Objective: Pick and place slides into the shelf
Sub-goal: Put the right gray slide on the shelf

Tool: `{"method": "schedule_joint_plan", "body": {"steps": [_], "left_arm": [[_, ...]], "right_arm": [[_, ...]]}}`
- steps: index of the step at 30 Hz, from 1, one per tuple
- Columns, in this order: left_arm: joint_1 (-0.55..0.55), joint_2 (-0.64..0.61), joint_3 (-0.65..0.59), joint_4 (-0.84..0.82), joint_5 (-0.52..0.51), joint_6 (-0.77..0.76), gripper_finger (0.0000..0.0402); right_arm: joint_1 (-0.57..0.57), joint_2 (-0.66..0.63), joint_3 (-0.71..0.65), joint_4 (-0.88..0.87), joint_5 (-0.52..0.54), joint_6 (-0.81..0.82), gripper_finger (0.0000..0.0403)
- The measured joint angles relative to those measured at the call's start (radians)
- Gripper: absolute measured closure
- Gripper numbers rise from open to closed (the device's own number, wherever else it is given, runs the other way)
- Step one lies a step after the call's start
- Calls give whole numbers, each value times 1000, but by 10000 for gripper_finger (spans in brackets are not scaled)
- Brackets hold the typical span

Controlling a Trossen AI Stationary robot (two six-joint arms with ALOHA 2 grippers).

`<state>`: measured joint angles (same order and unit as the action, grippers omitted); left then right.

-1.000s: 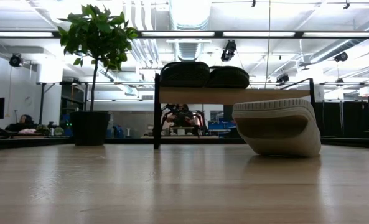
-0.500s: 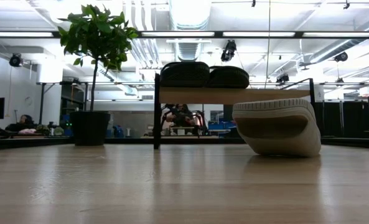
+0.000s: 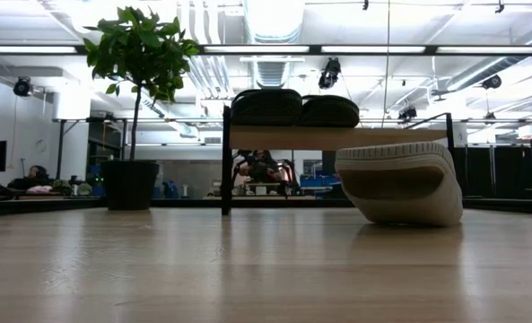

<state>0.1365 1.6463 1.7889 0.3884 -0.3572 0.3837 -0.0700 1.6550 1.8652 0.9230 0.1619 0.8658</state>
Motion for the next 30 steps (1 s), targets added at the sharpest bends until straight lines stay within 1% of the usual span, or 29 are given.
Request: {"method": "schedule_joint_plan", "body": {"steps": [7, 18, 23, 30], "left_arm": [[3, 2, 0, 45, 0, 0, 259], [-3, 2, 2, 48, 19, -3, 259], [-3, 2, 2, 46, 7, 69, 259], [0, 2, 12, 51, -10, 76, 259]], "right_arm": [[7, 0, -5, 0, -4, -2, 394], [7, 3, -6, -7, 8, 2, 394], [12, 3, -6, -8, 27, 11, 394], [14, 3, -7, -6, 30, 8, 394]]}}
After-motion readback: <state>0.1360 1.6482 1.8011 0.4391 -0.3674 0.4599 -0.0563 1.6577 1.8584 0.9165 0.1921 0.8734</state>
